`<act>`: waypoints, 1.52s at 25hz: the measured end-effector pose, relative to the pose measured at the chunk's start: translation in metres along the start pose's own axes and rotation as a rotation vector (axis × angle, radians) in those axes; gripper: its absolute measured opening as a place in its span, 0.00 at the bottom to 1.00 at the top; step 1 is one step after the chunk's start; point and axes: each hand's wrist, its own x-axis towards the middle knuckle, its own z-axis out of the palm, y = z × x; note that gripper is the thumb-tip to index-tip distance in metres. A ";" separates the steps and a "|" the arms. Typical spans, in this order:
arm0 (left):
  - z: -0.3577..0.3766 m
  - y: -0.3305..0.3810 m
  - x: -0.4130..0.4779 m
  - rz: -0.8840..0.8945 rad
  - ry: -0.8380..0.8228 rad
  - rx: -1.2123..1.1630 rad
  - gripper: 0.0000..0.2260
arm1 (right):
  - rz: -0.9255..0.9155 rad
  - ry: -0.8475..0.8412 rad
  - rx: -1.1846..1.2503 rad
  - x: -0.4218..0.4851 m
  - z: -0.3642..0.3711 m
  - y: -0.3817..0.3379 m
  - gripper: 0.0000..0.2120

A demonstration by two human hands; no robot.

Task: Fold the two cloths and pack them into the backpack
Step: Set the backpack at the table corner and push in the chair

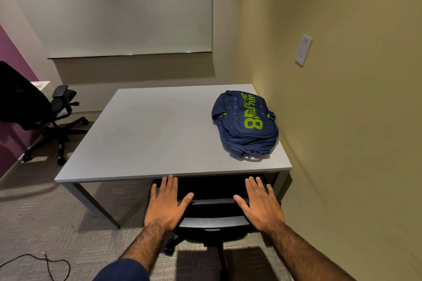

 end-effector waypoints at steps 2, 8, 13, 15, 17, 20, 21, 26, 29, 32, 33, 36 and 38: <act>0.000 0.000 0.002 0.001 -0.005 0.009 0.44 | 0.002 0.002 0.000 0.002 0.000 0.001 0.51; -0.001 0.003 0.011 0.004 -0.011 0.022 0.42 | 0.002 0.002 -0.008 0.012 -0.001 0.006 0.51; -0.004 0.004 0.019 0.015 0.003 0.018 0.42 | -0.004 0.015 -0.006 0.019 -0.003 0.006 0.52; -0.004 0.004 0.023 0.020 0.013 0.011 0.43 | -0.004 0.017 -0.002 0.023 -0.004 0.007 0.51; -0.004 0.004 0.028 0.021 0.016 0.015 0.44 | -0.002 0.015 -0.001 0.029 -0.004 0.007 0.50; -0.004 0.004 0.039 0.017 0.013 0.028 0.43 | -0.003 0.022 -0.013 0.037 -0.004 0.010 0.46; -0.003 0.004 0.042 0.019 0.008 0.032 0.43 | -0.002 0.020 -0.018 0.040 -0.005 0.011 0.45; -0.002 0.002 0.056 0.021 0.009 0.040 0.44 | 0.004 0.019 -0.019 0.051 -0.005 0.012 0.45; -0.003 0.002 0.063 0.024 0.009 0.042 0.45 | 0.008 0.018 -0.017 0.059 -0.004 0.013 0.45; -0.005 0.003 0.070 0.027 0.009 0.048 0.45 | 0.012 0.019 -0.018 0.065 -0.005 0.013 0.45; -0.005 0.003 0.073 0.029 0.010 0.047 0.45 | 0.014 0.018 -0.018 0.067 -0.005 0.013 0.45; -0.006 0.002 0.080 0.033 0.007 0.045 0.45 | 0.016 0.014 -0.020 0.071 -0.006 0.013 0.45; -0.006 0.003 0.084 0.034 0.007 0.053 0.45 | 0.018 0.015 -0.019 0.075 -0.007 0.014 0.45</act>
